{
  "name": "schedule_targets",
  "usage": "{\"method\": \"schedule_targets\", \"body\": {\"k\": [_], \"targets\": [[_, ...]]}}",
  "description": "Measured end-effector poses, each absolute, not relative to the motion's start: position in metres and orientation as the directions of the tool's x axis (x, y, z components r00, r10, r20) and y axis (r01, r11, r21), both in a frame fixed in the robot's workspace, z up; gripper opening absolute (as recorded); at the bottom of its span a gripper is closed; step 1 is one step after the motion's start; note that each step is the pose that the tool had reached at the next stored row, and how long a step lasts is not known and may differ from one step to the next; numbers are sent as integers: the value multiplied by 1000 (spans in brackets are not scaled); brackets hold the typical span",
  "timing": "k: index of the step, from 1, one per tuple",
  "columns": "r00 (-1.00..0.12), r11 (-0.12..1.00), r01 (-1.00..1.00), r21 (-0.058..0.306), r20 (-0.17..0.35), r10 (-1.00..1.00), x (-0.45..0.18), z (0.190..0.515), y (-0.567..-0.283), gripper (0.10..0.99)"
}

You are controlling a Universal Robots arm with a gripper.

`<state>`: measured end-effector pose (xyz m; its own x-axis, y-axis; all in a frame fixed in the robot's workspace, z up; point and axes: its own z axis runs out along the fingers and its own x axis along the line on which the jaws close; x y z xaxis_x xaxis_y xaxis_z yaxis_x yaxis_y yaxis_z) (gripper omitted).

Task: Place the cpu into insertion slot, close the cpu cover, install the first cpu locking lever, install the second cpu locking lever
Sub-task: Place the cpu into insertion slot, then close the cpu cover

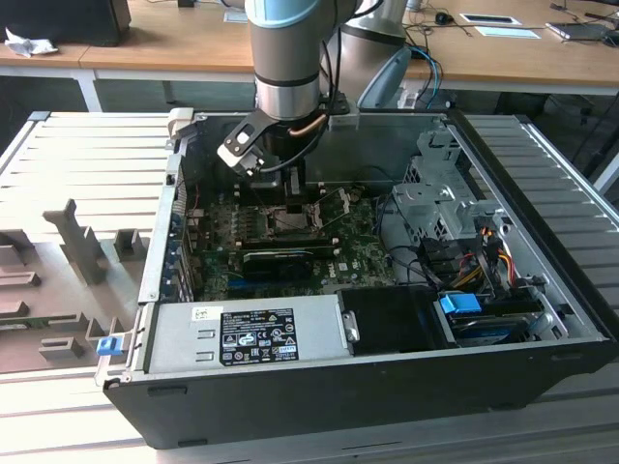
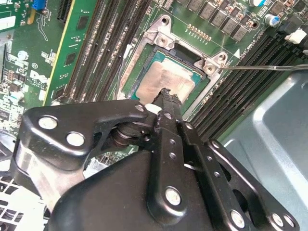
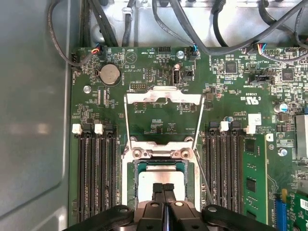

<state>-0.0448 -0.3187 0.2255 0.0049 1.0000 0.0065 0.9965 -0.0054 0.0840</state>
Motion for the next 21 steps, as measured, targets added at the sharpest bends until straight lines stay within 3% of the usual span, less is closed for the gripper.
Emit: {"method": "schedule_targets", "body": {"k": [21], "targets": [[5, -5, 997, 82, -1, 1000, -36, 236, -319, 106]]}}
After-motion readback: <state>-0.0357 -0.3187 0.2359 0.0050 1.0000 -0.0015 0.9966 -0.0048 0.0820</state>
